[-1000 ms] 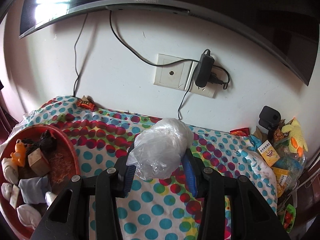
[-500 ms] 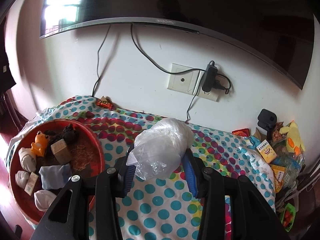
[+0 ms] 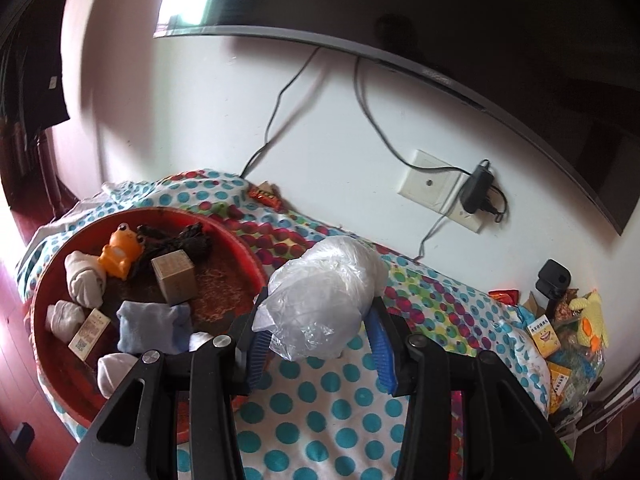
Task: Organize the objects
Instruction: 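Carry the plastic bundle over the red tray with the right gripper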
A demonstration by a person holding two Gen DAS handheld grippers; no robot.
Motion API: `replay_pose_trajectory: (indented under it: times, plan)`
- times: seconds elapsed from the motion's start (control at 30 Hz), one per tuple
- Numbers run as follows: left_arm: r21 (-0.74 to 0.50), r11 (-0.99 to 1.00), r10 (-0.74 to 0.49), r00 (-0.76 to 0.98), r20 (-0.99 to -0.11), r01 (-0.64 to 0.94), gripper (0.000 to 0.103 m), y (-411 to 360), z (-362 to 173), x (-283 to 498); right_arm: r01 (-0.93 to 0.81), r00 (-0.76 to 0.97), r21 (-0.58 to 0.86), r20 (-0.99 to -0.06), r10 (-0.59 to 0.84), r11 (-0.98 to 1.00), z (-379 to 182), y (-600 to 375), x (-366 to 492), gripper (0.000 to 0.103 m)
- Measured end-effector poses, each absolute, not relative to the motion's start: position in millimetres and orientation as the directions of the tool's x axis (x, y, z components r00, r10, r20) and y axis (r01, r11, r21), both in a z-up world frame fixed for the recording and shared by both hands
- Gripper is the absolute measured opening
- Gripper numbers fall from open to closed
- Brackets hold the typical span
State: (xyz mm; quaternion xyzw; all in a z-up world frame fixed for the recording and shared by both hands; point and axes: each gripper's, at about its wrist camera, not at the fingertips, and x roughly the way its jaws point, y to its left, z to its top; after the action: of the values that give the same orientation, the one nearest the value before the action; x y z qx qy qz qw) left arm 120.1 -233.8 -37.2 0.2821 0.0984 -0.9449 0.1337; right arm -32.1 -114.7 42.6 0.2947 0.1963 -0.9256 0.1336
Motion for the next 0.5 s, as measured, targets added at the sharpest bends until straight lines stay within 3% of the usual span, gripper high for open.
replay_pose_trajectory:
  times: [0.5]
  plan:
    - [-0.157, -0.922, -0.204, -0.79, -0.578, 0.353, 0.064, -260.6, -41.9, 116.5, 0.476, -0.721, -0.282, -0.668, -0.185, -0.833, -4.2, -191.9, -27.6, 0.043]
